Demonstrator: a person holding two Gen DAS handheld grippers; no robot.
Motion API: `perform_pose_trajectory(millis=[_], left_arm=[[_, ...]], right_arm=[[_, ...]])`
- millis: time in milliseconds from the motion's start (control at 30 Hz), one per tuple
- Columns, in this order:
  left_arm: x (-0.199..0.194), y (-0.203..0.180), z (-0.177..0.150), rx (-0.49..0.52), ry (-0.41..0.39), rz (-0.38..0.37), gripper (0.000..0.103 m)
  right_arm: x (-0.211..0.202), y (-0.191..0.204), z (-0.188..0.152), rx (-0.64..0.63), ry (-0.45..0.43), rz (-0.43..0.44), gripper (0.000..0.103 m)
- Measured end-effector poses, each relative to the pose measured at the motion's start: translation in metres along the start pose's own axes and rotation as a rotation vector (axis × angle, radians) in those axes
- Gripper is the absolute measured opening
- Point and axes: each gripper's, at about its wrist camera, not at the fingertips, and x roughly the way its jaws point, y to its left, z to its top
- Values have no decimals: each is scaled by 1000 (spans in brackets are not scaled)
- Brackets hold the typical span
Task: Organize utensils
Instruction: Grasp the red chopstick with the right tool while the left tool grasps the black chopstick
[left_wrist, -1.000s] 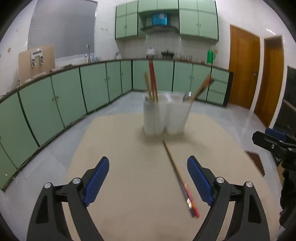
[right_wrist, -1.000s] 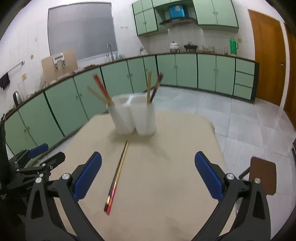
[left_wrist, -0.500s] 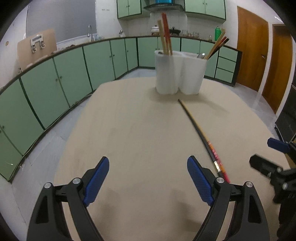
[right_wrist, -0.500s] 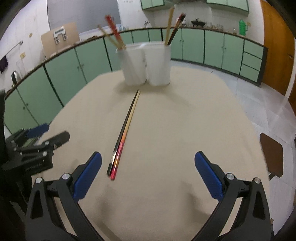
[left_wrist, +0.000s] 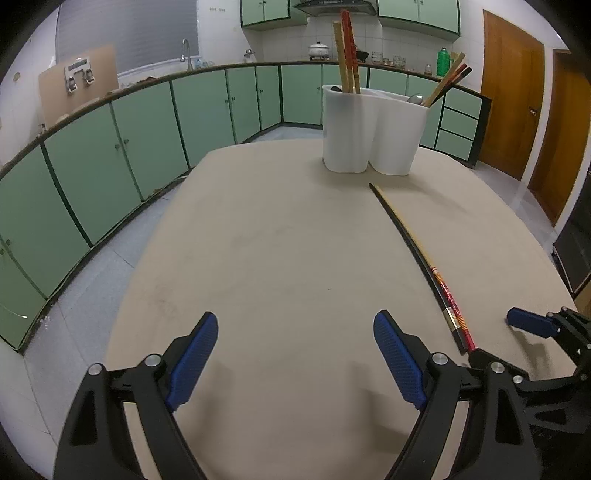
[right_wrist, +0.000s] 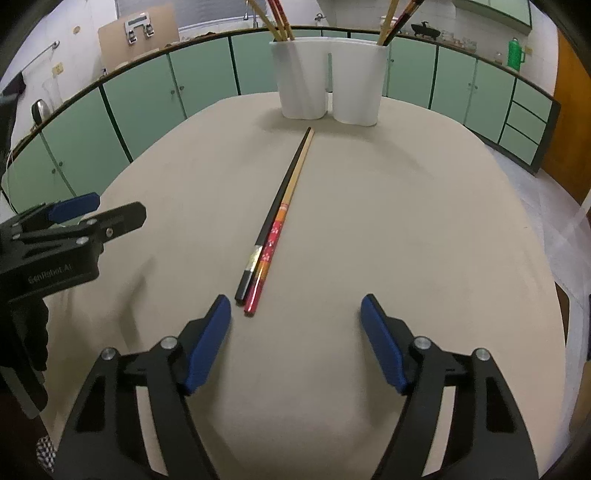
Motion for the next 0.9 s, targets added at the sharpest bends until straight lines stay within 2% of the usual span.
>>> perform_pose_trajectory(millis=[333, 467, 600, 800, 900], left_arm=[[0, -4, 1, -1, 4, -6, 85], [0, -3, -1, -1, 5, -6, 85], [1, -1, -2, -11, 9, -6, 85], [2, -3, -3, -16, 15, -10, 85], [2, -5, -3, -13, 16, -10, 85]], right_arm=[[2, -5, 3, -12, -5, -38, 58], [-1, -20, 3, 29, -5, -71, 57], [-4, -26, 0, 50, -10, -36, 53], [-3, -15, -1, 22, -18, 4, 35], [-2, -10, 1, 12, -18, 13, 23]])
